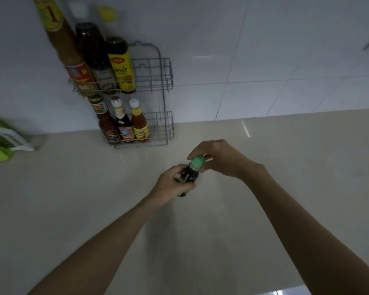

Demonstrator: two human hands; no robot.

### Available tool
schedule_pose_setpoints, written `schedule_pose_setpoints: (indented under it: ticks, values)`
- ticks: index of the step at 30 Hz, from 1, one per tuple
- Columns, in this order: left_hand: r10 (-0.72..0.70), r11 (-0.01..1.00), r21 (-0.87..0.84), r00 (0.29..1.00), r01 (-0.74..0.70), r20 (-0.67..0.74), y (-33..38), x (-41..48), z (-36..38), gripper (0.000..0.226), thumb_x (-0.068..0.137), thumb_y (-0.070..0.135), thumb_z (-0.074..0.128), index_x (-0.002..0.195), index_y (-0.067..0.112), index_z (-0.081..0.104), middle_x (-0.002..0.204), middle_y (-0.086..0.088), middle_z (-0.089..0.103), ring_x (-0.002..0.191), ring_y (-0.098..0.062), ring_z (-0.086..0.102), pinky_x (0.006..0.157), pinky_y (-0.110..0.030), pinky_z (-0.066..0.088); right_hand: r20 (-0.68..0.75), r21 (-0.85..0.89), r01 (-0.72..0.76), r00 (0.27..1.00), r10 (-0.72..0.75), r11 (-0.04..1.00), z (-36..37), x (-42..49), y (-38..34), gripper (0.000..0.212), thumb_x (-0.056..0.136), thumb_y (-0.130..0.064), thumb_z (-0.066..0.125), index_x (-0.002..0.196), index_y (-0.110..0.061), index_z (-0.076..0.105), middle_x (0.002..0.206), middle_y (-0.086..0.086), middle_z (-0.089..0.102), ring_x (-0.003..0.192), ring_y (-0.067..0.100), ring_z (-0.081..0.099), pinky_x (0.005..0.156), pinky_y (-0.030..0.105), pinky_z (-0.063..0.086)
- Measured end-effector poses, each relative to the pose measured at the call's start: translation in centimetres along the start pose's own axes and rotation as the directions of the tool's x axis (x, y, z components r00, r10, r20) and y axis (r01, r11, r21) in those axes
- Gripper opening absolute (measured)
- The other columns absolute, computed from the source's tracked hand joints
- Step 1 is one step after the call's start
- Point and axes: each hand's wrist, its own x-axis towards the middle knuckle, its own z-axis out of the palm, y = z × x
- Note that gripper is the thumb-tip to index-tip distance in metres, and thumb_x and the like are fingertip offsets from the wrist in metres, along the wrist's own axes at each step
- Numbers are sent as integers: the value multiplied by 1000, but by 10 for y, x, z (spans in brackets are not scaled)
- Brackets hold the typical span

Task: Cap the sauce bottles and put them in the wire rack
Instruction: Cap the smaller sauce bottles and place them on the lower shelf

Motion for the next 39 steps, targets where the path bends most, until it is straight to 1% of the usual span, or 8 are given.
schedule_pose_setpoints:
  ticks: [7, 12, 16, 21, 25, 30, 36, 39]
  values:
    - [-16, 999, -35, 999, 14, -39, 11, -35, -36, 45, 69, 22, 81, 100, 50, 63, 113, 7, 66, 101, -18, 65, 92, -37, 53, 221, -80, -131, 964, 146, 988, -20, 24, -56, 78, 74, -71, 57, 134, -21, 49, 109, 8, 69, 92, 18, 67, 86, 38, 54]
    - [6, 999, -50, 996, -11, -89, 15, -48, -52, 47, 69, 23, 80, 110, 39, 65, 113, 6, 65, 100, -23, 67, 93, -42, 53, 35, -11, -170, 985, 171, 985, -28, 23, -74, 53, 94, -56, 40, 105, -11, 66, 90, 11, 74, 63, 13, 71, 69, 35, 60]
    - [24, 997, -69, 995, -30, -95, 13, -54, -63, 46, 66, 27, 81, 108, 36, 64, 107, 5, 69, 101, -19, 66, 94, -39, 53, 121, 62, 43, 991, -50, 997, -29, 25, -89, 46, 92, -46, 53, 134, -26, 49, 106, -13, 58, 79, 5, 65, 64, 18, 53]
    - [92, 995, 53, 940, -79, -328, 19, -49, -58, 44, 65, 28, 78, 94, 27, 45, 94, -3, 62, 87, -22, 63, 68, -38, 55, -137, -285, -32, 990, -8, 958, 8, 36, -94, 46, 95, -54, 33, 105, -11, 48, 65, -2, 46, 56, 21, 45, 49, 26, 29]
    - [193, 891, 447, 819, 85, -540, 20, -47, -51, 47, 72, 26, 77, 103, 19, 42, 101, 0, 51, 101, -22, 45, 79, -44, 47, -124, -555, -169, 985, 121, 815, 34, 46, -94, 38, 97, -21, 47, 134, -19, 37, 96, 14, 54, 63, 24, 41, 55, 30, 34]
    - [-21, 970, 237, 994, 45, -104, 15, -39, -94, 58, 69, 29, 81, 116, 22, 48, 108, 0, 57, 105, -19, 54, 89, -37, 50, -230, 80, -176, 954, 190, 981, 6, 61, -80, 34, 97, -36, 47, 82, -6, 52, 69, 7, 53, 62, 25, 47, 51, 29, 31]
    - [43, 994, 110, 988, -27, -146, 7, -16, -92, 51, 80, 24, 74, 121, 14, 44, 114, -6, 64, 106, -21, 62, 82, -32, 52, -83, 603, -147, 966, 246, 784, 25, 70, -79, 43, 87, -35, 64, 123, -16, 49, 107, -2, 59, 87, 16, 66, 56, 27, 58]
    - [5, 978, 207, 999, 2, -35, -4, 12, -100, 93, 72, 25, 81, 144, 13, 23, 148, -10, 37, 139, -27, 36, 109, -41, 40, -231, 579, -134, 919, 319, 805, 42, 90, -65, 50, 81, -27, 74, 124, -16, 50, 115, 1, 63, 88, 19, 68, 68, 26, 59]
